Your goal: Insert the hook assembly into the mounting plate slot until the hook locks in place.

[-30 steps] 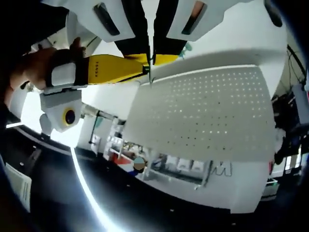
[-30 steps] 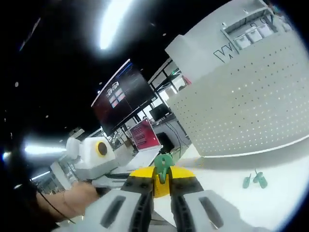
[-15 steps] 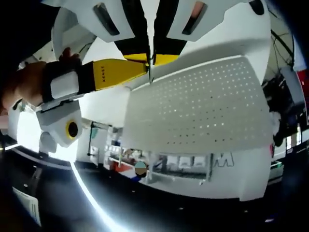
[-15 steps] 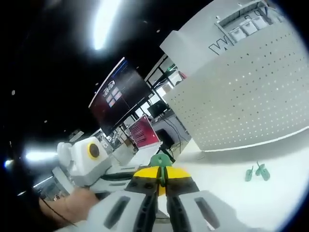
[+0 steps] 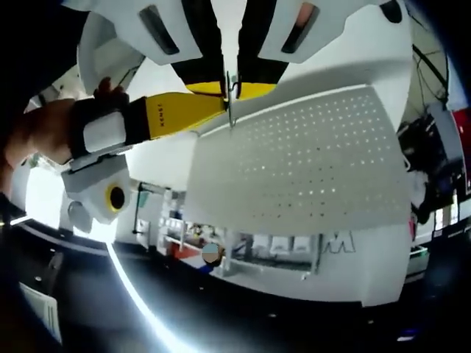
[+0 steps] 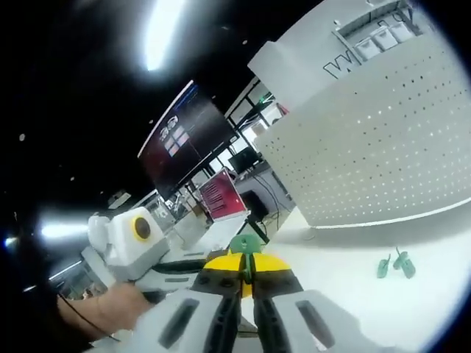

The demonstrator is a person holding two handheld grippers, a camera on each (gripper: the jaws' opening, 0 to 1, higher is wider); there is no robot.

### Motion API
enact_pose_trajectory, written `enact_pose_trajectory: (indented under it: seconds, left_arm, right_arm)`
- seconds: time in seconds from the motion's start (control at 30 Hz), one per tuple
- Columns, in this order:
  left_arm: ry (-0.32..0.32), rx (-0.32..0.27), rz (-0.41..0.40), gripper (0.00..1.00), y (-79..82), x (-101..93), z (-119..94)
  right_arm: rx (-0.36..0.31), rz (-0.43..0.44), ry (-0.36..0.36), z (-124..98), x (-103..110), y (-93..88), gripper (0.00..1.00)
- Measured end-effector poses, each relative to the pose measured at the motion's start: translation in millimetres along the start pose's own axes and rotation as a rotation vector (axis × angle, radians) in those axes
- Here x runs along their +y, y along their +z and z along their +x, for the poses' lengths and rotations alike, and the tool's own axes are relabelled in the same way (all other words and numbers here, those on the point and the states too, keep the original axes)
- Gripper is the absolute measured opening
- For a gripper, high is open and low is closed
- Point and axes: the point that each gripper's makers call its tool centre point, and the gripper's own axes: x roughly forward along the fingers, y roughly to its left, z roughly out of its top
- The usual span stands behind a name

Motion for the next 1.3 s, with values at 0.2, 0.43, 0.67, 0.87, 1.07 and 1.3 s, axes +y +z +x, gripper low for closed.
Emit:
enact_pose_trajectory:
  seconds: [0.2, 0.43, 0.67, 0.87, 1.07, 1.3]
  left_arm:
    - [-0.013, -0.039, -0.029, 0.22, 2.8, -0.8, 0]
    - [-0.021, -0.025, -0.024, 0.40, -4.0, -1.8, 5]
    - [-0.005, -0.032, -0.071, 0.58, -9.0, 4.4, 4]
    - [0.007, -0.062, -0.173, 0.71, -12.5, 7.3, 2]
    - [-0.008, -0.039, -0.160, 0.77, -17.6, 4.3, 2]
    - [-0.011, -0.043, -0.157, 0.84, -15.8, 8.0, 2]
  right_arm:
    - [-0.003, -0.024, -0.005, -1, -4, 4.1, 0.00]
    - [-0.011, -0.071, -0.022, 0, -13, 11.8, 0.00]
    - [-0.025, -0.137, -0.034, 3, -18, 22.2, 0.00]
    - [-0.067, -0.201, -0.079, 4, -27, 34.8, 0.00]
    - [-0.095, -0.237, -0.099, 6, -29, 42.7, 0.00]
    - [-0.131, -0.220, -0.117, 10, -36, 54.3, 0.00]
